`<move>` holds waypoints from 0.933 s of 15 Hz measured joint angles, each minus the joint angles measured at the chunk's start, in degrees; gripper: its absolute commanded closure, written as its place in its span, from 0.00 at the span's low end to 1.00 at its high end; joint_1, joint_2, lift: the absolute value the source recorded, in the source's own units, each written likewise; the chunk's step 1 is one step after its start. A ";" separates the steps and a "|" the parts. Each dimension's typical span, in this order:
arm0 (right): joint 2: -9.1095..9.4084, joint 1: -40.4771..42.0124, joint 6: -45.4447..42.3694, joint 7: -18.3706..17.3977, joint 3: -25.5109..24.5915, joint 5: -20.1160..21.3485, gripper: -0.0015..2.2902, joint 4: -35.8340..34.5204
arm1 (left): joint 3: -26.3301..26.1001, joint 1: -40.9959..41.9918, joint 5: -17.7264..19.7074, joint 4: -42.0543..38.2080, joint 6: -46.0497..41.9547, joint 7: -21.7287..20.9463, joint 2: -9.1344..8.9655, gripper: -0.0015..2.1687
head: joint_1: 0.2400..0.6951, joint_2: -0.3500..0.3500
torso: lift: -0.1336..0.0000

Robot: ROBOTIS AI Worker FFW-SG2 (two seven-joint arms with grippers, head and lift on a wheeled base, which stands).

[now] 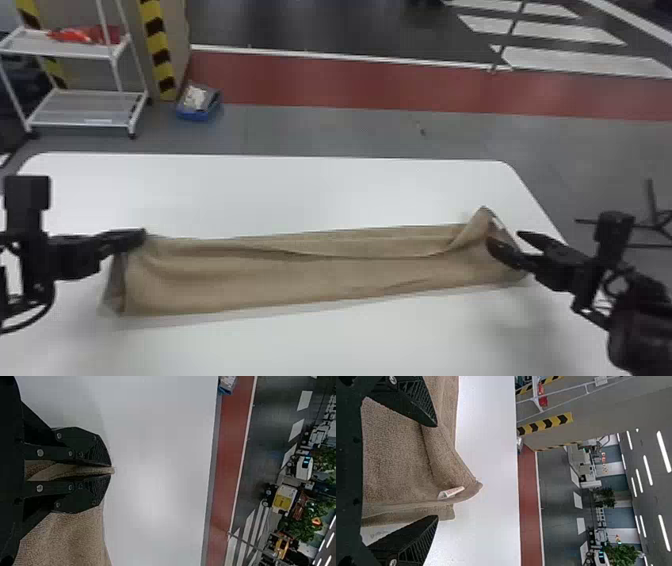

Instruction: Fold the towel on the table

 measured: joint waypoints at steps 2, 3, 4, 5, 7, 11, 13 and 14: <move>0.06 -0.07 0.14 -0.10 0.18 0.00 0.03 -0.23 | 1.41 1.74 1.43 -3.00 0.00 0.01 -0.13 0.60 | 1.00 0.27 | 0.19; 0.07 -0.25 0.21 -0.27 0.34 0.12 0.03 -0.41 | 1.93 2.71 2.35 -4.72 0.00 0.08 -0.20 0.60 | 1.00 0.27 | 0.19; 0.06 -0.56 0.24 -0.52 0.63 0.44 0.03 -0.55 | 2.43 3.65 3.24 -6.44 0.00 0.07 -0.22 0.60 | 1.00 0.27 | 0.19; -0.10 -1.16 0.09 -0.68 1.11 0.89 0.03 -0.62 | 2.85 4.58 4.11 -8.10 0.05 -0.04 -0.23 0.60 | 1.00 0.27 | 0.19; -0.54 -2.29 -1.81 -0.75 1.65 1.21 0.03 -0.09 | 2.60 5.31 4.96 -9.62 0.16 -0.16 -0.24 0.60 | 1.00 0.27 | 0.19; -0.62 -6.54 -9.15 -2.81 2.15 1.30 0.10 7.22 | 0.29 5.05 5.00 -9.88 0.18 -0.08 -0.44 0.60 | 1.00 0.23 | 0.19; -0.62 -7.74 -10.44 -3.47 2.23 1.29 0.17 10.22 | -0.93 4.48 4.93 -9.86 0.09 -0.17 -0.48 0.60 | 1.00 0.22 | 0.19; -0.72 -9.08 -10.52 -3.46 2.26 1.40 0.18 12.72 | -1.21 4.33 4.85 -9.71 0.08 -0.38 -0.47 0.60 | 1.00 0.21 | 0.19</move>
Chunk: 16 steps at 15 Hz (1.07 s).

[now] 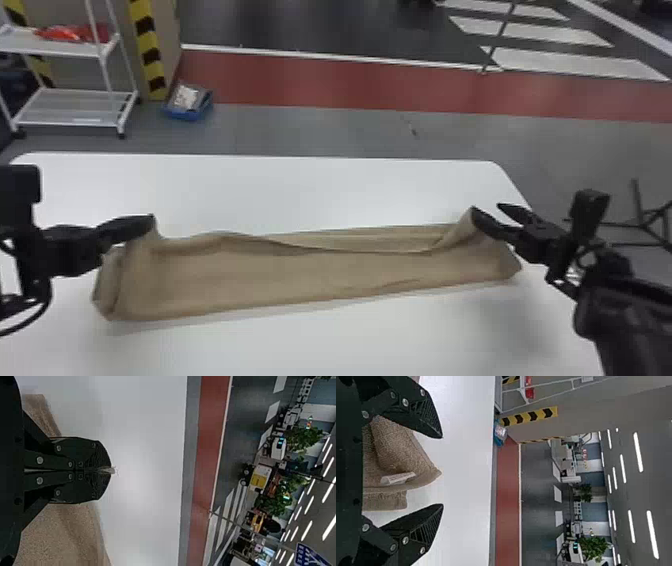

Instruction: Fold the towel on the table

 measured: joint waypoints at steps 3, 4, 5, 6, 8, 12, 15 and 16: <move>-0.26 -2.01 -0.13 0.04 0.07 0.12 0.27 4.75 | -0.25 -0.14 -0.17 0.61 -0.15 -0.50 0.05 0.60 | 1.00 0.21 | 0.19; -0.32 -2.23 -0.20 0.12 0.08 0.15 0.32 5.44 | -0.51 -0.30 -0.21 0.92 -0.31 -0.53 0.05 0.60 | 1.00 0.21 | 0.19; -0.38 -2.64 -0.20 0.45 0.11 0.21 0.38 6.05 | -0.79 -0.56 -0.25 1.34 -0.52 -0.52 0.09 0.60 | 1.00 0.21 | 0.19; -0.41 -2.97 -0.15 0.67 0.26 0.28 0.45 6.42 | -0.94 -0.72 -0.29 1.66 -0.66 -0.50 0.12 0.60 | 1.00 0.21 | 0.19; -0.46 -3.26 -0.07 0.95 0.54 0.09 0.51 6.71 | -1.03 -0.90 -0.34 1.93 -0.76 -0.50 0.13 0.60 | 1.00 0.21 | 0.19; -1.69 -3.31 0.76 2.81 0.04 -0.50 0.74 6.68 | -1.04 -1.26 -0.49 2.02 -0.77 -0.50 0.23 0.60 | 1.00 0.20 | 0.19; -2.14 -2.38 1.36 4.10 -1.31 -1.56 0.74 5.67 | -1.04 -1.57 -0.58 2.02 -0.58 -0.10 0.11 0.60 | 1.00 0.19 | 0.19; -2.17 -1.62 2.07 4.47 -1.94 -2.34 0.74 4.58 | -1.00 -1.62 -0.60 2.02 -0.52 0.06 0.07 0.60 | 1.00 0.19 | 0.19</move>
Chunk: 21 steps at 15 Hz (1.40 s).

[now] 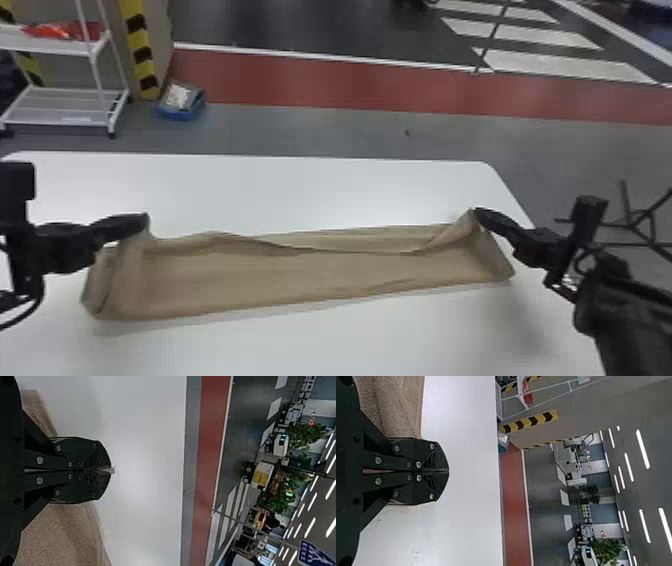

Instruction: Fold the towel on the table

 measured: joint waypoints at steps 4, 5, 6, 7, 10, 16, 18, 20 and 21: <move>-0.09 5.99 7.52 1.85 -4.98 -5.94 0.74 -10.94 | 2.51 1.35 1.09 -4.01 1.99 0.71 -0.24 0.60 | 1.00 0.17 | 0.19; -0.11 7.39 9.35 2.53 -6.57 -7.05 0.74 -13.67 | 3.76 2.49 1.76 -6.35 2.87 1.26 -0.43 0.60 | 1.00 0.16 | 0.19; -0.13 8.89 11.06 3.27 -8.06 -8.18 0.74 -16.36 | 5.18 4.14 2.65 -9.43 3.86 1.79 -0.64 0.60 | 1.00 0.15 | 0.19; -0.14 10.38 12.24 3.74 -9.27 -9.24 0.74 -18.57 | 6.51 5.95 3.60 -12.53 4.55 1.92 -0.81 0.60 | 1.00 0.15 | 0.19; 0.20 14.84 13.22 4.29 -12.16 -13.19 0.74 -23.46 | 10.10 10.63 6.81 -19.92 7.37 1.51 -1.05 0.60 | 1.00 0.12 | 0.19; 3.41 22.52 13.95 8.09 -17.74 -18.85 0.74 -31.87 | 16.86 19.04 11.87 -29.78 12.86 -5.26 -2.51 0.60 | 1.00 0.07 | 0.19; 4.14 23.51 13.79 8.01 -18.01 -19.21 0.74 -32.83 | 16.60 20.08 11.67 -30.62 13.60 -5.61 -2.92 0.60 | 1.00 0.06 | 0.19; 4.27 22.99 12.94 7.28 -17.59 -18.55 0.74 -32.52 | 14.27 19.68 10.03 -30.18 12.62 -4.05 -3.13 0.60 | 1.00 0.05 | 0.19; 4.29 22.28 11.89 6.89 -17.22 -17.92 0.74 -31.77 | 13.06 18.97 9.55 -29.07 10.54 -2.99 -3.24 0.60 | 1.00 0.05 | 0.19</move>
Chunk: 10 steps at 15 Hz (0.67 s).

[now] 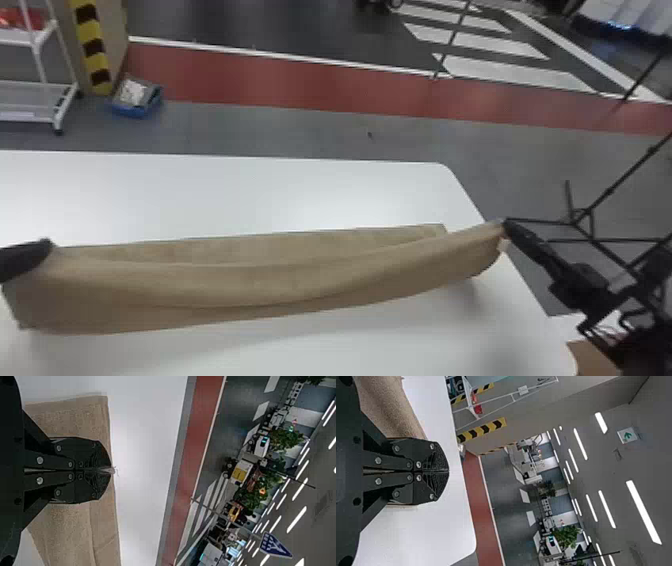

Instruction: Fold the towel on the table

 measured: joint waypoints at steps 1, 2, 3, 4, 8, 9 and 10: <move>0.00 -0.74 -1.27 -0.74 0.30 0.63 0.74 0.94 | -1.01 -0.81 -0.30 1.58 -2.77 1.21 -0.07 0.60 | 1.00 0.05 | 0.19; 0.00 -1.19 -2.68 -1.74 0.50 1.15 0.74 1.78 | -1.71 -1.43 -0.57 3.11 -5.31 2.17 -0.09 0.60 | 1.00 0.05 | 0.19; -0.04 -1.70 -4.36 -2.59 0.65 1.88 0.74 2.85 | -2.34 -2.06 -0.84 4.99 -8.30 3.09 -0.11 0.60 | 1.00 0.05 | 0.19; -0.25 -2.52 -5.48 -3.15 0.77 3.06 0.74 4.09 | -2.89 -2.88 -1.10 7.09 -10.86 3.47 -0.11 0.60 | 1.00 0.06 | 0.19; -0.83 -5.82 -6.31 -5.17 2.57 7.57 0.74 8.24 | -5.28 -6.21 -4.69 12.38 -12.88 3.55 0.18 0.60 | 1.00 0.06 | 0.19; -0.91 -6.42 -6.72 -5.98 3.44 8.13 0.74 9.09 | -5.90 -6.74 -5.66 12.98 -12.90 3.78 0.24 0.60 | 1.00 0.07 | 0.19; -0.93 -7.02 -7.34 -6.70 4.36 8.70 0.74 9.79 | -6.50 -7.12 -6.50 13.36 -12.91 4.32 0.29 0.60 | 1.00 0.07 | 0.19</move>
